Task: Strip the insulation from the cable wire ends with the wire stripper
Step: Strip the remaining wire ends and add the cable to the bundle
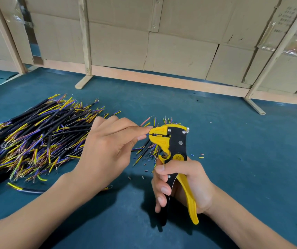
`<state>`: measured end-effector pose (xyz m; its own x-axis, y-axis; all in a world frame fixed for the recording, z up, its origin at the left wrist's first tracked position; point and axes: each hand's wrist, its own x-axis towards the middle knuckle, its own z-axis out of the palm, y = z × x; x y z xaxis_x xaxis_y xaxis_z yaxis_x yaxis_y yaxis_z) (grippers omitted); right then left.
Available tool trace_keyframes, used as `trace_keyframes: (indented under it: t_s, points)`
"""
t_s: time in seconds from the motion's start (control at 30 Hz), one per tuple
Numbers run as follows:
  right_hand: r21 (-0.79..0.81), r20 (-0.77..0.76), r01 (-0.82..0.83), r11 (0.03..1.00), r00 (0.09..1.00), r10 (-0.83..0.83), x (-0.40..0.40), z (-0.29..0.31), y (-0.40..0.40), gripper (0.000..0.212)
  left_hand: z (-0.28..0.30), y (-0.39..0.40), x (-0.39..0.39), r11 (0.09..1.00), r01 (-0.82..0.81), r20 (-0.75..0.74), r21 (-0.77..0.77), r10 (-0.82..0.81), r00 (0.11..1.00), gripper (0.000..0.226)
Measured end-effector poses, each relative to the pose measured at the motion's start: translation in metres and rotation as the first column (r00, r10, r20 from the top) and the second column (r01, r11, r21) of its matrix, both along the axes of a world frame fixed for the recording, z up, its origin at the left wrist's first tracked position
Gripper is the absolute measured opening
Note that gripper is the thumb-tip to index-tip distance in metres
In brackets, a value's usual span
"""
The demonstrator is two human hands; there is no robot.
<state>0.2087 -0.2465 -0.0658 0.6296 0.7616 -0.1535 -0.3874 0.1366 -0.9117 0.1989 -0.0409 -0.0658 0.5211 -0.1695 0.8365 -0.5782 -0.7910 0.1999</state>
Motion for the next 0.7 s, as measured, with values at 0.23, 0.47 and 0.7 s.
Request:
trace_keyframes:
  t_s: [0.23,0.47,0.7]
  points:
    - [-0.031,0.010,0.033,0.999,0.999,-0.033,-0.0021,-0.0002,0.0024,0.022,0.0015,0.0000,-0.0005,1.000,-0.001,0.006,0.004,0.001,1.000,0.025]
    - [-0.070,0.001,0.136,0.988,0.991,-0.136,-0.0018,-0.0027,0.0036,0.030,-0.0009,-0.0004,0.0011,1.000,-0.016,-0.002,0.015,0.016,1.000,0.024]
    - [-0.065,0.014,0.146,0.987,0.989,-0.145,-0.0027,-0.0016,0.0041,0.031,-0.0014,0.0023,0.0018,0.999,-0.015,-0.005,0.030,0.015,1.000,0.025]
